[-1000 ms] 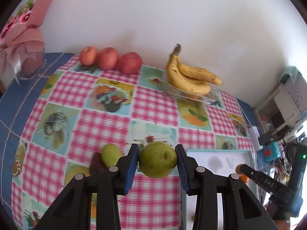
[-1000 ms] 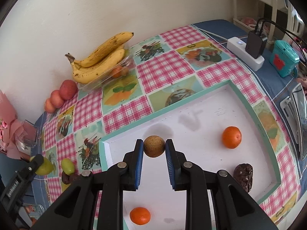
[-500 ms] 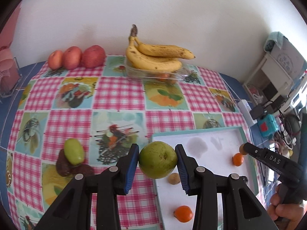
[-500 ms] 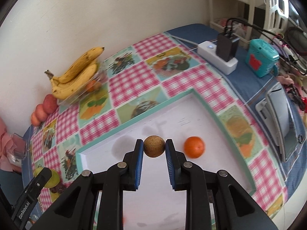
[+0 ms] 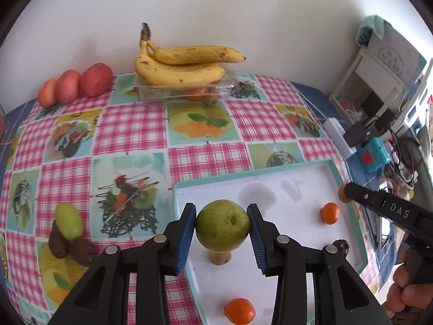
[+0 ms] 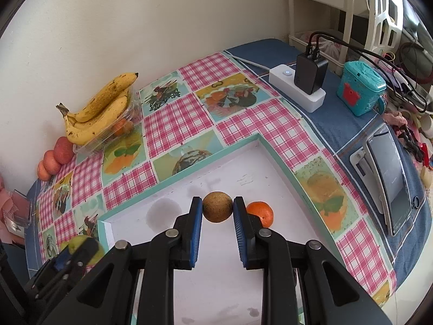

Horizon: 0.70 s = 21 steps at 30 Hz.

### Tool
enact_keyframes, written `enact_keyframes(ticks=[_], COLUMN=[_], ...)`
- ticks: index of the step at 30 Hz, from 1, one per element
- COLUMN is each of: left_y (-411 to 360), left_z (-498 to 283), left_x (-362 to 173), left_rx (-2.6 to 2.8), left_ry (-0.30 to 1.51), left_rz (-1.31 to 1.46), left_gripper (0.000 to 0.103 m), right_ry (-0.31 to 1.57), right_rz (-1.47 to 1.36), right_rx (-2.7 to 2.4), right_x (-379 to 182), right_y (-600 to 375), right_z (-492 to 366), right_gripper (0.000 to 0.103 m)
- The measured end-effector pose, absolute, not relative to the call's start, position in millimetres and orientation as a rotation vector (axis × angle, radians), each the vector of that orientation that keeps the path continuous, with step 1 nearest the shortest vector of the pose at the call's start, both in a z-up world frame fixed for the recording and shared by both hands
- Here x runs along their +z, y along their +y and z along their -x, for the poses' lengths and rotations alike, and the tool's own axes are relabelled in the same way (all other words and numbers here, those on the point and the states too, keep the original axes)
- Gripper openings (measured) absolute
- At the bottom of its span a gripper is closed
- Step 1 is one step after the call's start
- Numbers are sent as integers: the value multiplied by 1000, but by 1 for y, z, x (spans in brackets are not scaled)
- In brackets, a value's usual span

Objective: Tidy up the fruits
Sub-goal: 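Carry the kiwi into the white tray and release while the left tool places the pear there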

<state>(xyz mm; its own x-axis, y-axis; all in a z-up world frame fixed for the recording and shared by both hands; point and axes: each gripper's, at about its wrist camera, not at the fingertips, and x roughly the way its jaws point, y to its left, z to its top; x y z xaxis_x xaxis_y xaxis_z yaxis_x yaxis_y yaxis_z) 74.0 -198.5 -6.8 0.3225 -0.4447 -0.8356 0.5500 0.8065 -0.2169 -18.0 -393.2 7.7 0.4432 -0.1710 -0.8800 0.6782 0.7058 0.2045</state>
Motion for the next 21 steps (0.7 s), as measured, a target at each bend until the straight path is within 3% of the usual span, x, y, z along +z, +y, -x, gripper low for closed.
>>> enact_keyframes(ticks=[21], left_y=[-213], left_z=[-75], left_x=[-43], left_rx=[-626], left_ry=[1079], left_rz=[-181], left_gripper=[41], right_ry=[1144], right_rz=[-568], right_rx=[-561], right_x=[-47], right_y=[-388], right_z=[1], right_gripper=[24])
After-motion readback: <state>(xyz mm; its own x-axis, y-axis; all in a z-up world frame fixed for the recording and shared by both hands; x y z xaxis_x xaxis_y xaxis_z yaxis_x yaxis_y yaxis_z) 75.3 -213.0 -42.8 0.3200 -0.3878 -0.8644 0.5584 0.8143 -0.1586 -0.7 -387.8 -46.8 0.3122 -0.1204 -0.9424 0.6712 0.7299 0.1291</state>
